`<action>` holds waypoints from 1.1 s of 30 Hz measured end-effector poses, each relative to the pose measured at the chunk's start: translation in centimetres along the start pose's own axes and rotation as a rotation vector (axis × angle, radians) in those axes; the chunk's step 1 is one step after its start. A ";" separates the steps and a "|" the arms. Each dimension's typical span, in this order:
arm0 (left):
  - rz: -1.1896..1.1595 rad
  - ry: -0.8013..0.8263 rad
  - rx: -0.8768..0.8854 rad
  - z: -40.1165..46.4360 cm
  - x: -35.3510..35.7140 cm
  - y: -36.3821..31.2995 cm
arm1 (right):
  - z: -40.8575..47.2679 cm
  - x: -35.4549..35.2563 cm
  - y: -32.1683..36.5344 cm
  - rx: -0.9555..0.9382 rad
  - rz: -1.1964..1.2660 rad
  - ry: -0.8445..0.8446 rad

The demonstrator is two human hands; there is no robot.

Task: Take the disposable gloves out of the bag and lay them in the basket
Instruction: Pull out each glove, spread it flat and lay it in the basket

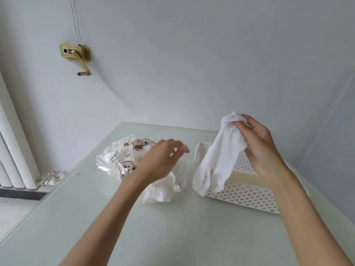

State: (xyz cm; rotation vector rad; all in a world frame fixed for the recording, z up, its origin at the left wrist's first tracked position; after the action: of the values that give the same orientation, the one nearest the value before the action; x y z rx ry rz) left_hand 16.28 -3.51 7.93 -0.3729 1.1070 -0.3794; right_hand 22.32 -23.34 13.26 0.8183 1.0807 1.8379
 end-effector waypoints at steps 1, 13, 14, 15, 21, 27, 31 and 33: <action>-0.180 0.070 0.006 0.9 0.2 -1.3 | 0.2 -0.1 0.5 0.047 0.005 0.086; -0.791 0.426 0.097 4.4 3.1 -8.3 | 2.1 -7.9 2.5 0.164 -0.308 -0.072; -0.735 0.366 0.079 4.6 3.8 -7.8 | 2.2 -8.4 1.5 0.158 -0.427 -0.121; -0.624 0.309 0.078 4.7 4.6 -7.4 | 2.0 -8.9 0.3 0.154 -0.548 -0.173; 0.279 0.333 0.075 2.9 8.6 -5.6 | -0.2 -10.7 -6.5 0.268 -0.811 -0.228; 0.228 0.407 0.103 1.9 8.4 -6.2 | -1.8 -11.6 -6.6 0.405 -0.446 -0.142; 0.068 0.293 0.046 1.8 7.2 -5.8 | -3.0 -11.6 -5.9 0.464 -0.234 -0.036; -0.086 0.143 0.034 2.3 6.1 -6.0 | -2.7 -11.4 -4.9 0.419 -0.175 -0.038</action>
State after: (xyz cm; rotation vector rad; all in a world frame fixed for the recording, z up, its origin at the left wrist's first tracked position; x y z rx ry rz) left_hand 20.15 -11.38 6.92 -0.3690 1.2251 -0.5066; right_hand 26.76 -33.05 6.38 0.9578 1.4905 1.4642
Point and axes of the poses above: each hand's wrist, its own z-axis towards the middle knuckle, its own x-axis out of the palm, y = z × x, the point moved 3 cm from there along z, towards the middle knuckle, and after that the axes turned 5 degrees about z, right-handed, at the moved point
